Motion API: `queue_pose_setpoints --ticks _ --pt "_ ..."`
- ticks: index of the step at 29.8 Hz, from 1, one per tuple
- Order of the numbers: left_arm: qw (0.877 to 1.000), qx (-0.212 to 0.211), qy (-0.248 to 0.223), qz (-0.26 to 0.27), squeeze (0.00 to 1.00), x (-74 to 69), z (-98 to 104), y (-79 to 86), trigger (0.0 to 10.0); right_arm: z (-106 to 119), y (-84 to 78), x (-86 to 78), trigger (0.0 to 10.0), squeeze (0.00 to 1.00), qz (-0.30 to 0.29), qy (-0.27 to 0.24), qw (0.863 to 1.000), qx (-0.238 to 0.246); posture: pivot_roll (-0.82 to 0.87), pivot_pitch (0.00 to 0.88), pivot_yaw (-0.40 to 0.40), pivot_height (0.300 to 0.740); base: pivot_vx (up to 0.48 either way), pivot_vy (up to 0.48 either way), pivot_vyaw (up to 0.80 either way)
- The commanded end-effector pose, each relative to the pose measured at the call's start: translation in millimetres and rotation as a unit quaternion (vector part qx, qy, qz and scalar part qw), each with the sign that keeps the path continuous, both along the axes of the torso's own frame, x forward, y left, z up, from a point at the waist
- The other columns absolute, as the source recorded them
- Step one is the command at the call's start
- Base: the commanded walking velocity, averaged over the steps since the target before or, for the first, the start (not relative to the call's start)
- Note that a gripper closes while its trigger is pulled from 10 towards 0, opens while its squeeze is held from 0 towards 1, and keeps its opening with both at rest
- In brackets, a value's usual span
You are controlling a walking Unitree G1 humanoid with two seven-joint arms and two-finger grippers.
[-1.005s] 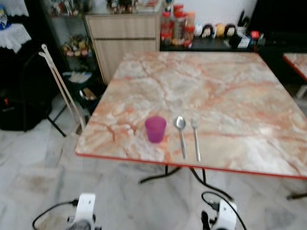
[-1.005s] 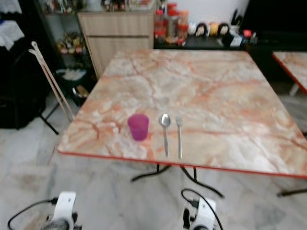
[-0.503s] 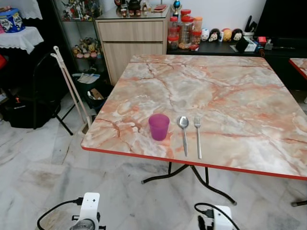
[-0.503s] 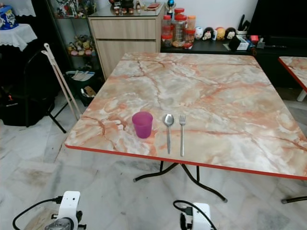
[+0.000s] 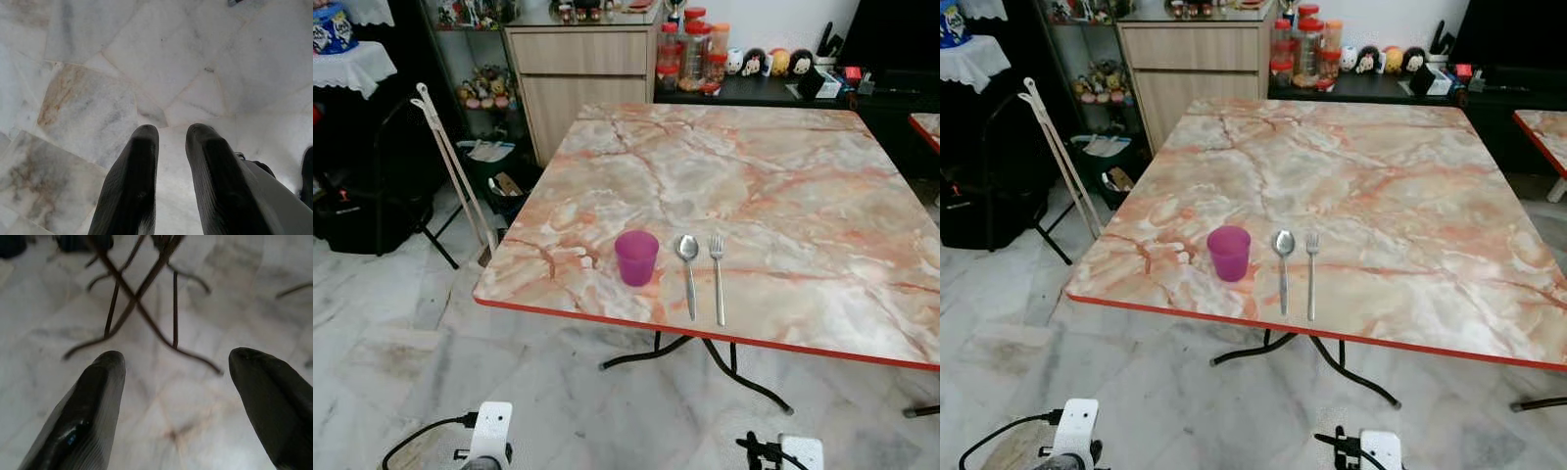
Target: Setting the table
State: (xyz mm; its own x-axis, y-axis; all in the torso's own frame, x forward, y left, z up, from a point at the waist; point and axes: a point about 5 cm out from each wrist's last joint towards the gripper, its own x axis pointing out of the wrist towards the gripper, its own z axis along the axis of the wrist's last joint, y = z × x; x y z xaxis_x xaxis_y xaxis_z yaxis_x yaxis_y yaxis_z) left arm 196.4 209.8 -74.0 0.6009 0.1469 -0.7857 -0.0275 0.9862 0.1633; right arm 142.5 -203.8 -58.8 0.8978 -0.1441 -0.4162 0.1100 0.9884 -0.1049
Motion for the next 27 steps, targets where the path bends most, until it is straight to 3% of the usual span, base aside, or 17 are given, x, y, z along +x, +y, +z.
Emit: queue_pose_setpoints --ticks 1,6,9,13,14,15,18,27 --pt "1.000 0.008 0.002 -0.006 0.00 -0.4 1 4.3 10.0 9 0.3 6.4 10.0 0.00 0.010 -0.031 0.999 -0.010 -0.07 0.000 0.041 0.740 0.000 0.000 0.00" --pt "1.000 0.007 0.002 -0.010 0.00 0.0 1 3.1 10.0 29 4.4 19.9 10.0 0.00 0.043 -0.089 0.995 -0.030 -0.07 0.000 0.039 0.740 0.000 0.000 0.00" --pt "1.000 0.008 0.003 -0.011 0.00 -0.6 0 2.4 10.0 49 7.2 39.0 10.0 0.00 0.051 -0.137 0.989 -0.033 -0.07 0.000 0.037 0.740 0.000 0.000 0.00" --pt "1.000 0.007 0.003 -0.011 0.00 -0.7 0 2.2 10.0 52 7.8 40.7 10.0 0.00 0.052 -0.142 0.988 -0.033 -0.07 0.000 0.037 0.740 0.000 0.000 0.00" --pt "1.000 0.007 0.003 -0.012 0.00 -0.3 0 1.5 10.0 62 9.3 54.3 10.0 0.00 0.055 -0.163 0.984 -0.034 -0.07 0.000 0.030 0.740 0.000 0.000 0.00" --pt "1.000 0.007 0.003 -0.012 0.00 -0.3 0 1.5 10.0 62 9.3 54.3 10.0 0.00 0.055 -0.163 0.984 -0.034 -0.07 0.000 0.030 0.740 0.000 0.000 0.00" --pt "1.000 0.003 -0.003 -0.007 0.00 2.5 1 -1.7 10.0 94 13.7 90.4 10.0 0.00 0.056 -0.220 0.974 -0.026 -0.06 0.000 0.017 0.740 0.000 0.000 0.00" --pt "1.000 -0.001 -0.007 0.004 0.00 3.7 1 -2.6 10.0 114 18.7 110.1 10.0 0.00 0.055 -0.243 0.968 -0.014 -0.05 0.000 0.008 0.740 0.000 0.000 0.00"
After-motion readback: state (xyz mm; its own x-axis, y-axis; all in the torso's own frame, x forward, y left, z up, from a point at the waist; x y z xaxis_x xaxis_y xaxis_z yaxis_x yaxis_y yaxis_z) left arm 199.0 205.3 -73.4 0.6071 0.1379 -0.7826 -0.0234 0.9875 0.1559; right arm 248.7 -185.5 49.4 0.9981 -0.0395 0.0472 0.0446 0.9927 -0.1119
